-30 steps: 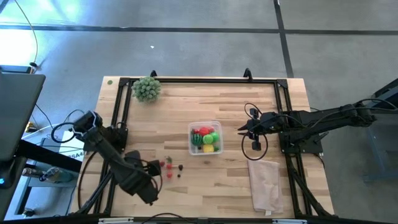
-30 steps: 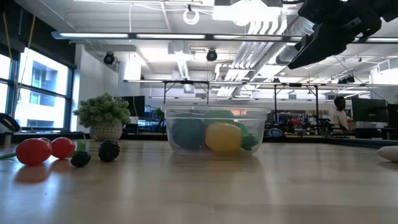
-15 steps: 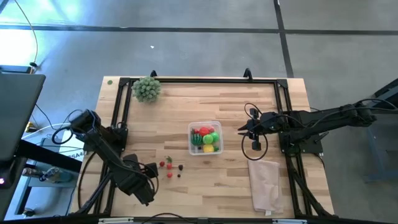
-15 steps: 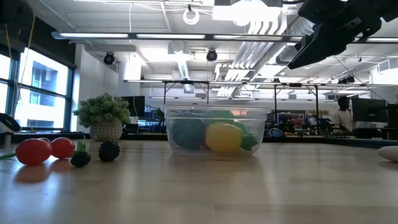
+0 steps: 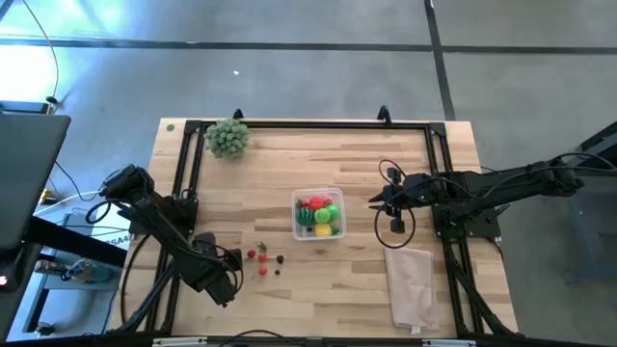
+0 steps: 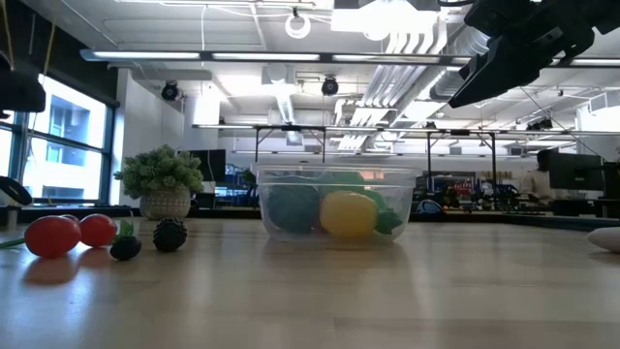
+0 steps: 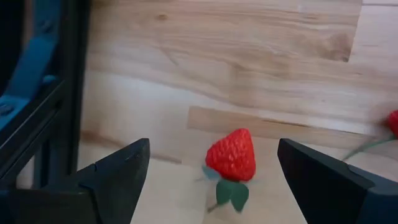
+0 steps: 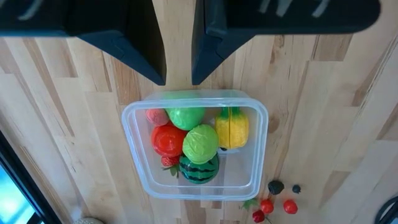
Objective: Pick and placing Produce into tupperware
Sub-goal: Put the red strawberry into the transparent bin
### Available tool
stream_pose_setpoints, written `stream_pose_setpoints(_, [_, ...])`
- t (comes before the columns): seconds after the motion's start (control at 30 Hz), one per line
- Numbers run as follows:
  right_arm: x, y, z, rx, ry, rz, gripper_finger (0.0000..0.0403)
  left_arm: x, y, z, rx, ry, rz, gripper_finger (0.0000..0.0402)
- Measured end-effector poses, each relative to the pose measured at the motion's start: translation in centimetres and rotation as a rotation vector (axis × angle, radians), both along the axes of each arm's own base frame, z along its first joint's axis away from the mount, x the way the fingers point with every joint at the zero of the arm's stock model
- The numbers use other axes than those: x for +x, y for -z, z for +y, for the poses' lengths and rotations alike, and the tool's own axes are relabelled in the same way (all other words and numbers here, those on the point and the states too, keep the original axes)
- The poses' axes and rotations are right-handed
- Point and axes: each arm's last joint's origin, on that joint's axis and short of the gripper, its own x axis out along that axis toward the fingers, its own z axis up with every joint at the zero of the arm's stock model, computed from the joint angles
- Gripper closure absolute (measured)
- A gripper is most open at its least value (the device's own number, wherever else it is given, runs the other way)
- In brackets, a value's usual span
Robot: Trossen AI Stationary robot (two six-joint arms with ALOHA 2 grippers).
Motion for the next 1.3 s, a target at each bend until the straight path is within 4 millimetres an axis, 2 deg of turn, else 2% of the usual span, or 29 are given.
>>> stream_pose_setpoints(0.23, [0.0,0.0,0.0,0.000,0.000,0.000,0.0336,-0.4,1.5,0.5,-0.006,0.146,-0.007,0.0059])
stream_pose_setpoints(0.57, [0.0,0.0,0.0,0.000,0.000,0.000,0.0336,-0.3,1.7,0.0,-0.017,0.256,-0.044,0.0059])
stream_pose_setpoints(0.8, [0.0,0.0,0.0,0.000,0.000,0.000,0.0336,-1.4,1.7,-1.1,-0.004,0.251,-0.063,0.0059])
stream_pose_setpoints(0.93, [0.0,0.0,0.0,0.000,0.000,0.000,0.0336,-1.5,1.9,-1.0,0.005,0.218,-0.064,0.0060])
stream_pose_setpoints(1.1, [0.0,0.0,0.0,0.000,-0.001,0.000,0.0336,-1.7,3.1,-0.7,-0.010,0.203,-0.100,0.0060])
stream_pose_setpoints(1.3, [0.0,0.0,0.0,0.000,0.000,0.000,0.0336,-1.7,3.2,-0.6,-0.007,0.204,-0.114,0.0060])
